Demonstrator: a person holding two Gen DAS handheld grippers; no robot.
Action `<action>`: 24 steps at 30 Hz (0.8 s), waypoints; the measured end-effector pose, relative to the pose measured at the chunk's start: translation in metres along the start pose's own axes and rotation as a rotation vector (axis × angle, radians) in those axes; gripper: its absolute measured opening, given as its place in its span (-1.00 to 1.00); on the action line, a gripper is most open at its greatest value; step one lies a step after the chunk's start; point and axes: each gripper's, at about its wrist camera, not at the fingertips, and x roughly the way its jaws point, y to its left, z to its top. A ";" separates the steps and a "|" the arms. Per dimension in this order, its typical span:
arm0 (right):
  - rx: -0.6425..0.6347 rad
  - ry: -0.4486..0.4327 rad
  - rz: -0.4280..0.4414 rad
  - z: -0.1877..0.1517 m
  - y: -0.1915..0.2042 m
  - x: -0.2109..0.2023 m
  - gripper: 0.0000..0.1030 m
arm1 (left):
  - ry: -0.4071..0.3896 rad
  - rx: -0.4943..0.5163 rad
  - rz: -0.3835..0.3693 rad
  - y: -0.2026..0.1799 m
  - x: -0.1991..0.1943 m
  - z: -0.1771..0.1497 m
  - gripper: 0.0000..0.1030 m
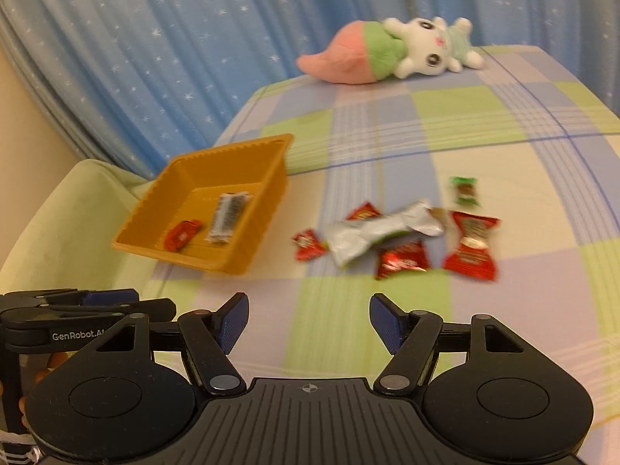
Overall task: Organize snacks
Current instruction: 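Open the left tool dropping the red packet while the right tool releases the clear packet into the tray, then move the right tool to the snack pile and grasp a small red candy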
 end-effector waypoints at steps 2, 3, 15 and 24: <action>0.008 0.006 -0.013 -0.004 -0.011 -0.006 0.34 | 0.013 -0.002 -0.011 -0.012 0.003 -0.003 0.20; 0.011 0.005 -0.018 -0.006 -0.016 -0.010 0.34 | 0.018 0.002 -0.017 -0.018 0.004 -0.005 0.20; 0.058 -0.008 -0.087 -0.020 -0.070 -0.036 0.34 | -0.003 0.077 -0.065 -0.077 0.018 -0.009 0.20; 0.040 -0.013 -0.069 -0.014 -0.080 -0.031 0.33 | -0.037 0.080 -0.035 -0.080 0.022 0.001 0.19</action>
